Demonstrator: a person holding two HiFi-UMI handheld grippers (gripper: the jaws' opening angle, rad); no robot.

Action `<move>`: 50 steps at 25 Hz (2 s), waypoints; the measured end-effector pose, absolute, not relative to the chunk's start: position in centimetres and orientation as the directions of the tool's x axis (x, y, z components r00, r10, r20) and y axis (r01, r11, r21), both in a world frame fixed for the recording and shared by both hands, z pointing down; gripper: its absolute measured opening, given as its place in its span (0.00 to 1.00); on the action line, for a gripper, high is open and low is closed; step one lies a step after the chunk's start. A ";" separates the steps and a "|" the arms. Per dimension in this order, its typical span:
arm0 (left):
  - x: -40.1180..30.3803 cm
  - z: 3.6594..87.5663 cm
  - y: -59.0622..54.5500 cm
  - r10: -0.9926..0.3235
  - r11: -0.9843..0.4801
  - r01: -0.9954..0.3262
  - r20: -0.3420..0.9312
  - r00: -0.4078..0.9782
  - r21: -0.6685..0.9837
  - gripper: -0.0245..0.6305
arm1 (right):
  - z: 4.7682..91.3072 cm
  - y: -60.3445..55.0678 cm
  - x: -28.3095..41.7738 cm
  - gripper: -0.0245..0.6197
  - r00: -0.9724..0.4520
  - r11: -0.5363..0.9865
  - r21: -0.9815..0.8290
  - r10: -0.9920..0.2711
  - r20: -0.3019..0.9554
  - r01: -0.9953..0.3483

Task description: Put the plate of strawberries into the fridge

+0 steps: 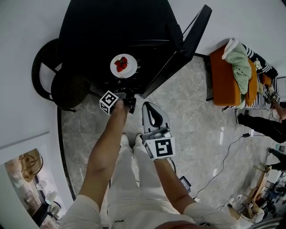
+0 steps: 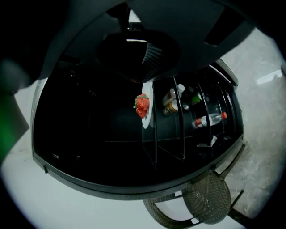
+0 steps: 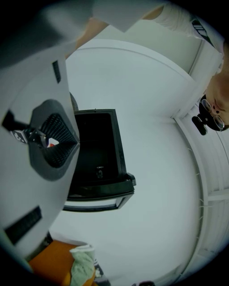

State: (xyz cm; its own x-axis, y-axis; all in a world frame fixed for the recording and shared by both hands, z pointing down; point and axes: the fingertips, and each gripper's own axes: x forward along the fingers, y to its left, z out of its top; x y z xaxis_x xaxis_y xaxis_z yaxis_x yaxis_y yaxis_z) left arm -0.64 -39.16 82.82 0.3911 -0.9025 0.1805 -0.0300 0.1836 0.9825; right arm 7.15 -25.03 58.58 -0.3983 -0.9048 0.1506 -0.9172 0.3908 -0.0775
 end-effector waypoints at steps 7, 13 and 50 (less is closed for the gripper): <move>-0.6 81.0 -37.6 -0.910 0.133 0.008 0.119 0.398 0.991 0.04 | 57.6 -24.5 6.9 0.06 -0.396 0.386 -0.089 -0.908 0.138 -0.918; -0.4 79.2 -36.6 -0.899 0.098 -0.013 0.094 0.428 0.995 0.04 | 57.4 -24.1 6.5 0.06 -0.391 0.382 -0.092 -0.910 0.139 -0.920; -0.9 61.4 -28.5 -0.858 0.016 -0.036 0.032 0.512 0.999 0.04 | 43.8 -20.6 5.5 0.06 -0.377 0.369 -0.080 -0.907 0.189 -0.926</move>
State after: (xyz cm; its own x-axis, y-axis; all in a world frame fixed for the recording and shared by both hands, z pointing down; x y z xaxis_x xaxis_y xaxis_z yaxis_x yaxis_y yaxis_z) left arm -0.87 -28.51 61.38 0.5121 -0.8583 0.0322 -0.0356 0.0163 0.9992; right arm 5.53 -20.58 43.75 -0.3774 -0.9065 0.1891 -0.9260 0.3689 -0.0796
